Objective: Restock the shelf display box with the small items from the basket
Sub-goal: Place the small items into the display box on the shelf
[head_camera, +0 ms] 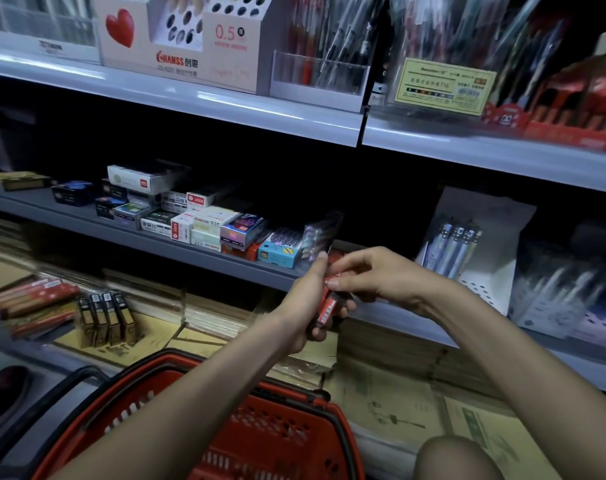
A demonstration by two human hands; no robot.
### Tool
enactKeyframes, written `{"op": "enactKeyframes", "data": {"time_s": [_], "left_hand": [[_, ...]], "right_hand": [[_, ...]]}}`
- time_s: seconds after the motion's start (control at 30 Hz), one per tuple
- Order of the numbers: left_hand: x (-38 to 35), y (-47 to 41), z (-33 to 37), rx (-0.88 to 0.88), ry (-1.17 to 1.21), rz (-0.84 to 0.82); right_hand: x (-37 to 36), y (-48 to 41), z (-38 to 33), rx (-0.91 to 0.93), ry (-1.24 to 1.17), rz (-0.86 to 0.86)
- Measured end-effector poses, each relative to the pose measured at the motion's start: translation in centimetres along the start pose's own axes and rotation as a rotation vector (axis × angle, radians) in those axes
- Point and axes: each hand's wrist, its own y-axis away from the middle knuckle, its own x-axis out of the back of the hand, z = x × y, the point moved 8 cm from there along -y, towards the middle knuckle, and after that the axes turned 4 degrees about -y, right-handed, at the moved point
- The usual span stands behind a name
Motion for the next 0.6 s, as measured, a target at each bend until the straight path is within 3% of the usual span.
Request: {"op": "enactKeyframes", "data": {"time_s": [0.13, 0.23, 0.3, 0.37, 0.5, 0.6], "left_hand": [[-0.3, -0.2, -0.3, 0.053, 0.008, -0.051], [0.7, -0.4, -1.3, 0.175, 0.158, -0.028], [1.8, -0.5, -2.1, 0.258, 0.312, 0.028], [2.9, -0.5, -2.8, 0.322, 0.425, 0.116], [4.2, -0.6, -3.6, 0.379, 0.581, 0.212], [4.4, -0.4, -3.9, 0.389, 0.618, 0.225]], "right_hand": [[0.4, 0.0, 1.3, -0.061, -0.301, -0.005], [3.9, -0.9, 2.2, -0.061, -0.336, 0.264], [6.5, -2.0, 2.9, -0.047, -0.195, 0.434], [7.6, -3.5, 3.5, -0.054, 0.008, 0.488], [4.8, -6.4, 4.3, -0.057, 0.471, 0.279], [4.8, -6.6, 4.2, 0.029, 0.593, 0.380]]}}
